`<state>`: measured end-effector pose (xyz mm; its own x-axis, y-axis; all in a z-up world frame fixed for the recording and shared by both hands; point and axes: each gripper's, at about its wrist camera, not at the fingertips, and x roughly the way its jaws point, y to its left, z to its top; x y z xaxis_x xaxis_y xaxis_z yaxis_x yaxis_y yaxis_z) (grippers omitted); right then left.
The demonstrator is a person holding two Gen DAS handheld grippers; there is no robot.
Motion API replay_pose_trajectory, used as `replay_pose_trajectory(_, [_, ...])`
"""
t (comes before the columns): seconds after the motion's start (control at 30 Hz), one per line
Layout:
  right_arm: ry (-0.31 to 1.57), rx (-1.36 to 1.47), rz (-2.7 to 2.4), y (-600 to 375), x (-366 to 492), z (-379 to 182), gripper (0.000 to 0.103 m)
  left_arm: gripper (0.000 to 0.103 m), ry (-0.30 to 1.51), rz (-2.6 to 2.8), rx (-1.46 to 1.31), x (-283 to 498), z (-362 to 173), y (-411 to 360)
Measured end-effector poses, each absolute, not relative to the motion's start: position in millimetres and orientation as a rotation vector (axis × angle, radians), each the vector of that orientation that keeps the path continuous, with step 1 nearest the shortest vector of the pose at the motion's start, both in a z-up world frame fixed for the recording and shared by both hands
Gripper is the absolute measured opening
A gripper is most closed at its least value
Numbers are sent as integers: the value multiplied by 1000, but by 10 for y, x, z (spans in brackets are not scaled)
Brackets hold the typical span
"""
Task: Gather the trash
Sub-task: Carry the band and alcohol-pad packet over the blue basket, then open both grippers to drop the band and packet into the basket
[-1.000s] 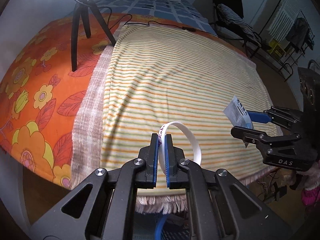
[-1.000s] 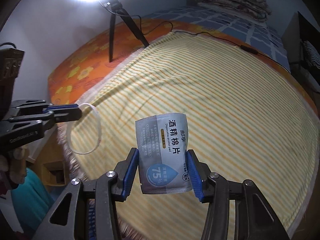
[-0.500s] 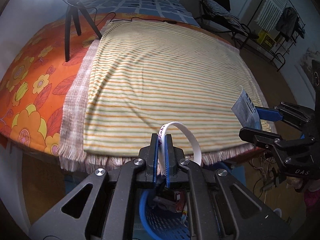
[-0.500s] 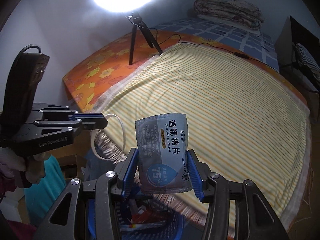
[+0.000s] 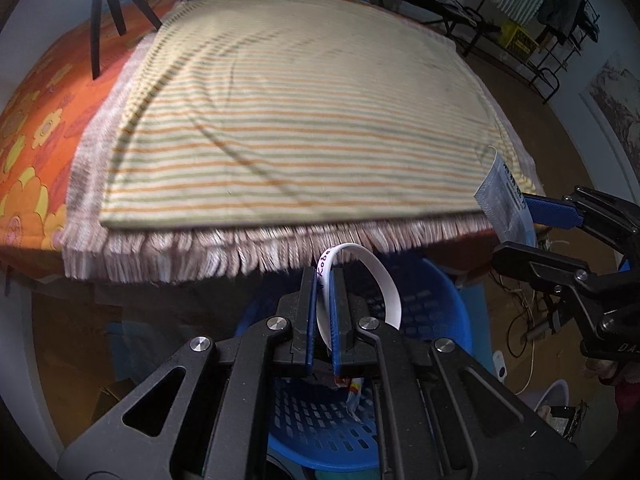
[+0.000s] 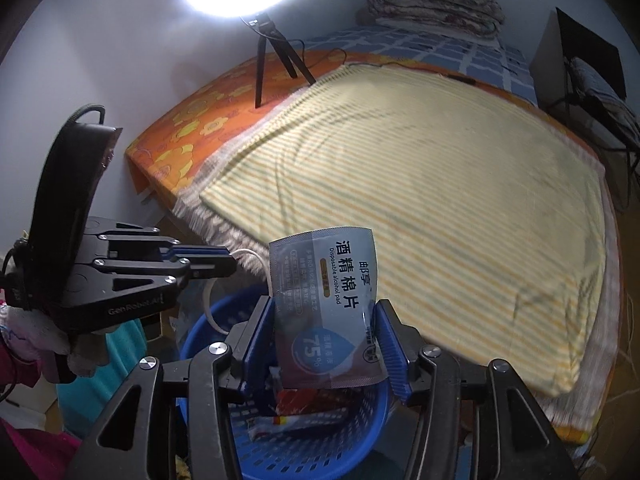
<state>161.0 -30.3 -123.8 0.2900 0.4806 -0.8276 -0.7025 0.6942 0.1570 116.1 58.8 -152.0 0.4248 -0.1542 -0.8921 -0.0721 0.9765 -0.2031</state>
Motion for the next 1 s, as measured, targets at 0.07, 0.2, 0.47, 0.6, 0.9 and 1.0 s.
replay_pose_trajectory(0.07, [1014,-246,793,-348,1573,-1304,54,4,1150,-56,-226,1137,-1606,539])
replay_pose_trajectory(0.2, [1042,-209,777,-420,1511,-1434,55,4,1181,-55,-236,1093,-1765,504])
replay_pose_trajectory(0.47, [1099,-195,757,-462,1353,-1725,58,4,1248,-38,-234,981,-2060,453])
replay_pose_trajectory(0.6, [1129,-195,750,-478,1287,-1863,59,4,1272,-31,-237,937,-2161,440])
replay_pose_trajectory(0.9, [1166,-194,739,-471,1215,-2031,61,4,1287,-21,-246,879,-2216,460])
replay_pose_trajectory(1.0, [1174,-183,738,-479,1203,-2049,64,4,1289,-15,-251,866,-2229,476])
